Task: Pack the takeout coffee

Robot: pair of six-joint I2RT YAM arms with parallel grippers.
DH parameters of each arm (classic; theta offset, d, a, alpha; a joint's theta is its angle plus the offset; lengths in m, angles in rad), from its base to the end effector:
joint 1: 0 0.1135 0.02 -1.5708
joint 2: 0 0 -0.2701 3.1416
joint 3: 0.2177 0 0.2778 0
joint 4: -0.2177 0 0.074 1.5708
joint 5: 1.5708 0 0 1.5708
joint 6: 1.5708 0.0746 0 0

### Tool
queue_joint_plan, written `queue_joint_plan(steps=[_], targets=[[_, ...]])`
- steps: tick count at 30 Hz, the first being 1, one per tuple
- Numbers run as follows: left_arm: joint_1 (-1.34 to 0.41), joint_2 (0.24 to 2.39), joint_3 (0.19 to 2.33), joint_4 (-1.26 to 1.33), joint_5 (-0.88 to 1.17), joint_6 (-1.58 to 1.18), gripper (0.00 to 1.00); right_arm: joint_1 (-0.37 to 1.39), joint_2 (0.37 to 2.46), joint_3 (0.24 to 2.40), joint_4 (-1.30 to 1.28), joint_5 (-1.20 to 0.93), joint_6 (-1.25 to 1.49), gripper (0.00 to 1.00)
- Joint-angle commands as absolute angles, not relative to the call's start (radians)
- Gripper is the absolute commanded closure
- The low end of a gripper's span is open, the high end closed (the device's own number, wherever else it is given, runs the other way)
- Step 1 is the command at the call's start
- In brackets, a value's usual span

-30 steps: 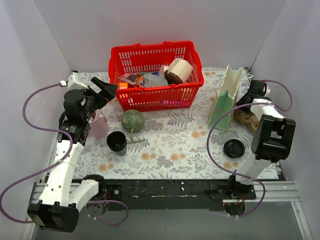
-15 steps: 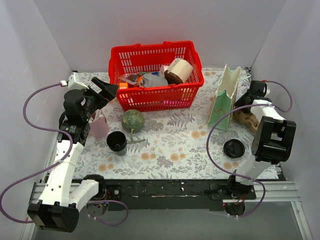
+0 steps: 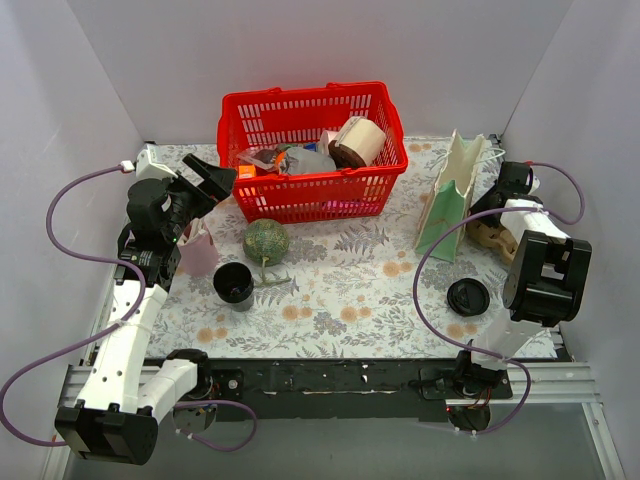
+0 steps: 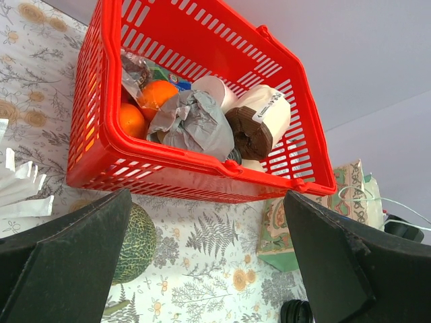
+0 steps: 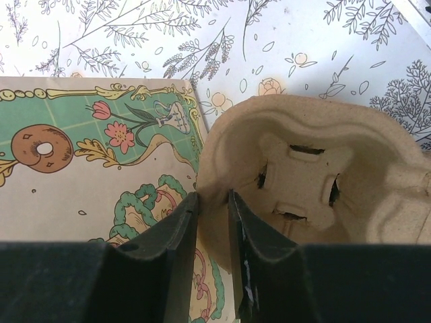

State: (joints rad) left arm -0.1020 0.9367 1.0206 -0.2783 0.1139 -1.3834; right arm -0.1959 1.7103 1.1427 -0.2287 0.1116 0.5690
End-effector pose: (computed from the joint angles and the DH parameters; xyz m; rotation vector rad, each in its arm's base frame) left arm 0.2683 -0.0360 0.3850 -1.0742 1.5910 -1.1469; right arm 0.4124 -0.0903 0.1799 0.9309 2.1701 0.0490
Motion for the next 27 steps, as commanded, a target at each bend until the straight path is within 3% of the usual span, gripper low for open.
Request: queue_joint_plan(steps=[1, 4, 9, 23, 27], targets=[[-0.103, 0.925, 1.011, -0.267, 0.124, -1.368, 0.02, -0.192, 1.744, 1.166, -0.232, 0.115, 0.563, 0.72], [-0.103, 0.923, 1.012, -0.267, 0.126, -1.37, 0.02, -0.192, 1.74, 1.155, -0.226, 0.112, 0.561, 0.77], [-0.103, 0.922, 1.011, -0.267, 0.124, -1.368, 0.02, -0.192, 1.714, 1.118, -0.192, 0.1, 0.564, 0.99], [-0.103, 0.919, 1.009, -0.267, 0.133, -1.373, 0.02, -0.193, 1.376, 0.947, -0.135, 0.153, 0.48, 0.99], [-0.104, 0.92, 1.011, -0.267, 0.14, -1.376, 0.02, -0.192, 1.385, 0.975, -0.165, 0.028, 0.353, 0.99]])
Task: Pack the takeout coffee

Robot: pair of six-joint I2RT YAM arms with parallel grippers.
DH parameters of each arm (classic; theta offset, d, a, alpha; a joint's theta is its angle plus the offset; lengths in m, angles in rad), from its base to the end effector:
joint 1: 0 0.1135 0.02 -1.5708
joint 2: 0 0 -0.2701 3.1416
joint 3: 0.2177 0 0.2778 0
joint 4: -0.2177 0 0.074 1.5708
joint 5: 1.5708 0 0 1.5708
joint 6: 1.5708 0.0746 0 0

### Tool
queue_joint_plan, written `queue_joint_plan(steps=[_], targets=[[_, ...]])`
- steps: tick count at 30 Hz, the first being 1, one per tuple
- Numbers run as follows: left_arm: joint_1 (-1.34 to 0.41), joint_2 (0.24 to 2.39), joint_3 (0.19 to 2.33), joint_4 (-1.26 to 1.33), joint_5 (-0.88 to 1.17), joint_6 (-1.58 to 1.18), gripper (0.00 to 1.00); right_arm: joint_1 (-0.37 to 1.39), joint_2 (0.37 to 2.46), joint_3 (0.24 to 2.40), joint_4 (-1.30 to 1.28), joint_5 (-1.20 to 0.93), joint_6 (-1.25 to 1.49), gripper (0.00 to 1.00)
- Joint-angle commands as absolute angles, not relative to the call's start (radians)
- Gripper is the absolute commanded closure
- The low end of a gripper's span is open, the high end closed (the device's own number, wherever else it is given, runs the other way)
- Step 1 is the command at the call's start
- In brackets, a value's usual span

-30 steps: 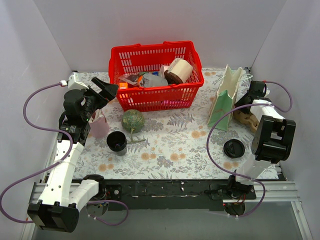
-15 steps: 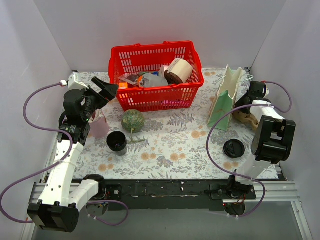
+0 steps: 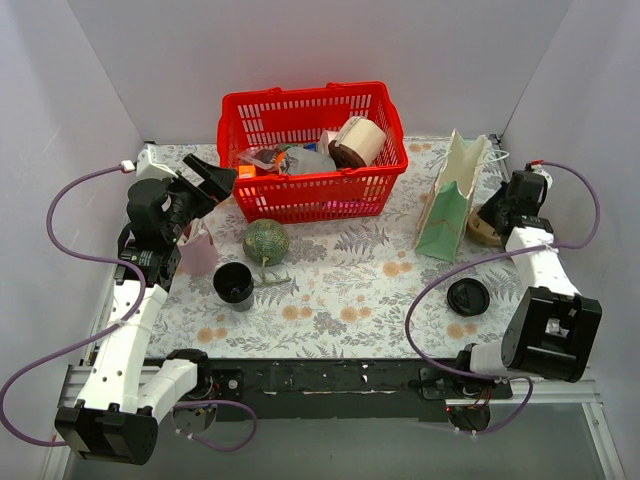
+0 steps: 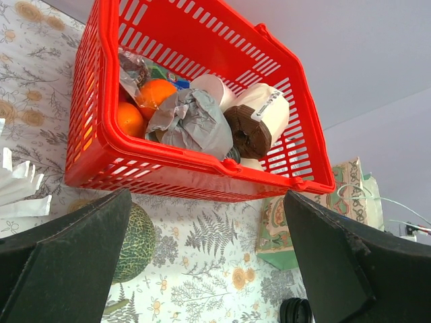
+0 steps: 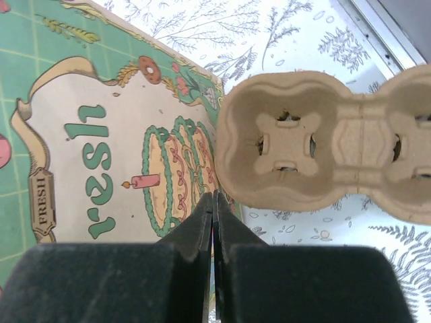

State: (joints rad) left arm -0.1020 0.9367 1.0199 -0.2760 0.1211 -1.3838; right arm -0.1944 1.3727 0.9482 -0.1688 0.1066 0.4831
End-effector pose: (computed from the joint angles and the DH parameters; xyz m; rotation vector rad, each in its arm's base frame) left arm 0.2683 -0.0365 0.3851 -1.0696 1.5941 -1.1538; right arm 0.3532 -0.0776 0.2384 0.7755 2.0167 0.0512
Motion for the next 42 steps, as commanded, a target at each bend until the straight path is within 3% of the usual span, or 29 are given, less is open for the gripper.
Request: queue_joint_plan(steps=[1, 4, 11, 14, 29, 34, 42], targets=[[-0.103, 0.92, 1.011, -0.267, 0.146, -1.376, 0.02, -0.192, 1.444, 1.006, -0.205, -0.001, 0.338, 0.99], [-0.103, 0.919, 1.009, -0.267, 0.155, -1.376, 0.02, -0.192, 1.572, 1.141, -0.336, -0.009, 0.302, 0.93], [-0.103, 0.905, 1.008, -0.267, 0.147, -1.374, 0.02, -0.193, 1.681, 1.227, -0.313, -0.008, 0.331, 0.7], [-0.104, 0.91, 1.008, -0.265, 0.144, -1.373, 0.02, -0.193, 1.701, 1.255, -0.322, 0.029, 0.328, 0.67], [-0.103, 0.922, 1.011, -0.265, 0.147, -1.378, 0.02, -0.183, 1.81, 1.302, -0.344, 0.072, 0.307, 0.66], [-0.103, 0.922, 1.008, -0.264, 0.144, -1.374, 0.02, -0.178, 1.796, 1.29, -0.338, 0.08, 0.321, 0.74], [-0.103, 0.922, 1.008, -0.267, 0.152, -1.376, 0.02, -0.178, 1.772, 1.296, -0.33, 0.061, 0.364, 0.66]])
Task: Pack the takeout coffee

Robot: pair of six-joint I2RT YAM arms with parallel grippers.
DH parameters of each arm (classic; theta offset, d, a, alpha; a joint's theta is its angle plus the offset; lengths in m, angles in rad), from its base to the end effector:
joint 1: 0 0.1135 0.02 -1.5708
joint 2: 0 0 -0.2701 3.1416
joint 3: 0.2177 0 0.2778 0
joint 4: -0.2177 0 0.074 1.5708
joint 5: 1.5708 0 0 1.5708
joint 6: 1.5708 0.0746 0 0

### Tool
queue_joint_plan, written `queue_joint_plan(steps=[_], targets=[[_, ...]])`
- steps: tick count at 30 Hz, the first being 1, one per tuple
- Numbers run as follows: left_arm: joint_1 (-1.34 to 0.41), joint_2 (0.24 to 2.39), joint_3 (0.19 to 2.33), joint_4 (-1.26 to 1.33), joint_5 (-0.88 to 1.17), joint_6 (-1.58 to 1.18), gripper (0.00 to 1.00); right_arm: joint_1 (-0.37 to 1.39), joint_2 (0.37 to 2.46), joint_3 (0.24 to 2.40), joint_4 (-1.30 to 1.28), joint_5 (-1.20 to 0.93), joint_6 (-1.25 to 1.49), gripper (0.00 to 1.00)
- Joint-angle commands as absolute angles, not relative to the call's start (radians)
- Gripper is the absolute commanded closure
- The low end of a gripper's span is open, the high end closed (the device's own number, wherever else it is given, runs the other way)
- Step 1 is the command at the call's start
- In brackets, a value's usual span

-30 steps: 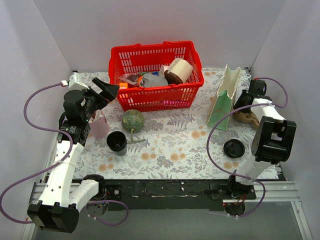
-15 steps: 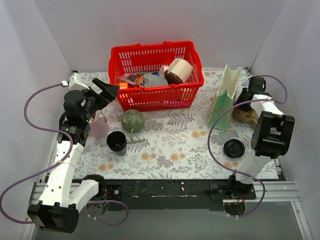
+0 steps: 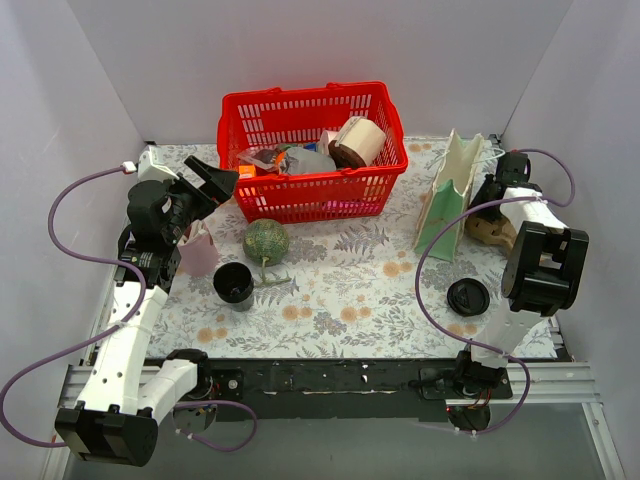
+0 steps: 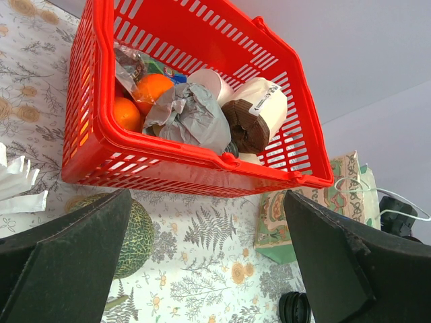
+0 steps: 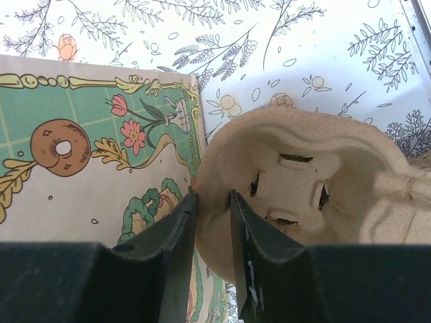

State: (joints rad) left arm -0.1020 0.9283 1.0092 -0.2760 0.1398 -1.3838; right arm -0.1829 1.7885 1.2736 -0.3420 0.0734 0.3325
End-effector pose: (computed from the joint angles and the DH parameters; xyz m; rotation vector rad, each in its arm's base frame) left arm 0.2663 -0.0377 0.3828 -1.0611 1.6076 -1.1681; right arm 0.4328 -0.0856 0.1837 0.6500 2.3359 -0.0212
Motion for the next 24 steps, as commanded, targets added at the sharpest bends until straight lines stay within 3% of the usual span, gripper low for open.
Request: queue_joint_plan(steps=[1, 17, 19, 24], targets=[[-0.104, 0.922, 1.008, -0.265, 0.152, -1.374, 0.02, -0.176, 1.77, 1.296, -0.328, 0.055, 0.368, 0.66], [-0.103, 0.927, 1.008, -0.265, 0.153, -1.374, 0.02, -0.158, 1.782, 1.302, -0.305, 0.035, 0.403, 0.64], [-0.103, 0.925, 1.009, -0.265, 0.153, -1.374, 0.02, -0.156, 1.778, 1.296, -0.301, 0.035, 0.408, 0.57], [-0.103, 0.927, 1.009, -0.264, 0.153, -1.373, 0.02, -0.155, 1.787, 1.295, -0.293, 0.022, 0.408, 0.56]])
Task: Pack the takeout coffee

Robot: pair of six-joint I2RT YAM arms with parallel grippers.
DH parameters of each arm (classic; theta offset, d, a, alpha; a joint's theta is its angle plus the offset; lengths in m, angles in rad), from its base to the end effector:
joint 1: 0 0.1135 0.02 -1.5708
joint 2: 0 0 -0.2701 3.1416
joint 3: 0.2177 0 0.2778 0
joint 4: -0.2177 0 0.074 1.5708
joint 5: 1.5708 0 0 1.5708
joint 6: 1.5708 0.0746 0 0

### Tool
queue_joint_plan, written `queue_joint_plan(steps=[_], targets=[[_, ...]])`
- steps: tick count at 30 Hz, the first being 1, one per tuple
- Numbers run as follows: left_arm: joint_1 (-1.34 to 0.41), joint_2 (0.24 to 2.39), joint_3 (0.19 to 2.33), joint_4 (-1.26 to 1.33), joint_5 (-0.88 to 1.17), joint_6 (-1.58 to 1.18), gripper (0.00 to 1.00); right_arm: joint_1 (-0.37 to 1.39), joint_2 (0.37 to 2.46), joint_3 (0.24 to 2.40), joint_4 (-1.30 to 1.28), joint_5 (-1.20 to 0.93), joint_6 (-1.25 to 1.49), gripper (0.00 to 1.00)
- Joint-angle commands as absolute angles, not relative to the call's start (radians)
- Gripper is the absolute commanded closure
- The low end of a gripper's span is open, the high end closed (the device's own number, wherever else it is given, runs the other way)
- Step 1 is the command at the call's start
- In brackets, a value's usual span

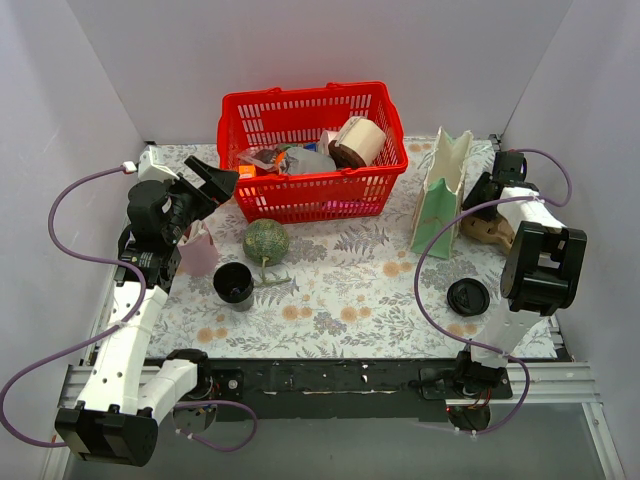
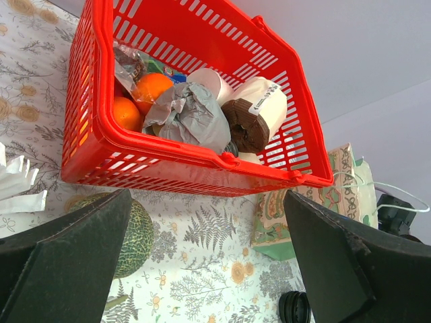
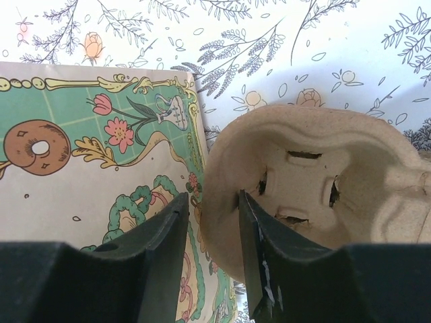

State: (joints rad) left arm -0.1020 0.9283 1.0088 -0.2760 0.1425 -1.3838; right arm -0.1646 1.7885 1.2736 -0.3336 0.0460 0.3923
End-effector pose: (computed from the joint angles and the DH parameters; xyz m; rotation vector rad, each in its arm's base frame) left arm 0.2662 -0.0379 0.3826 -1.0599 1.6096 -1.1701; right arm 0.4356 -0.0758 0.1844 0.6850 2.3196 0.0485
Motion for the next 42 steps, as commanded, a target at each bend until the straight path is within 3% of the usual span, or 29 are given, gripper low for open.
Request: queue_joint_plan(steps=[1, 18, 21, 22, 25, 28, 42], targets=[[-0.103, 0.928, 1.009, -0.265, 0.153, -1.373, 0.02, -0.153, 1.787, 1.292, -0.29, 0.023, 0.408, 0.56], [-0.103, 0.925, 1.011, -0.265, 0.158, -1.371, 0.02, -0.147, 1.822, 1.293, -0.327, 0.095, 0.411, 0.62], [-0.103, 0.922, 1.011, -0.265, 0.158, -1.371, 0.02, -0.146, 1.818, 1.295, -0.334, 0.103, 0.41, 0.72], [-0.103, 0.922, 1.012, -0.264, 0.158, -1.371, 0.02, -0.146, 1.813, 1.29, -0.334, 0.103, 0.41, 0.83], [-0.103, 0.923, 1.014, -0.264, 0.161, -1.371, 0.02, -0.144, 1.786, 1.276, -0.333, 0.101, 0.41, 0.95], [-0.103, 0.926, 1.014, -0.265, 0.166, -1.374, 0.02, -0.141, 1.738, 1.263, -0.333, 0.098, 0.41, 0.99], [-0.106, 0.936, 1.006, -0.235, 0.291, -1.394, 0.02, -0.143, 1.392, 1.088, -0.403, 0.166, 0.416, 0.99]])
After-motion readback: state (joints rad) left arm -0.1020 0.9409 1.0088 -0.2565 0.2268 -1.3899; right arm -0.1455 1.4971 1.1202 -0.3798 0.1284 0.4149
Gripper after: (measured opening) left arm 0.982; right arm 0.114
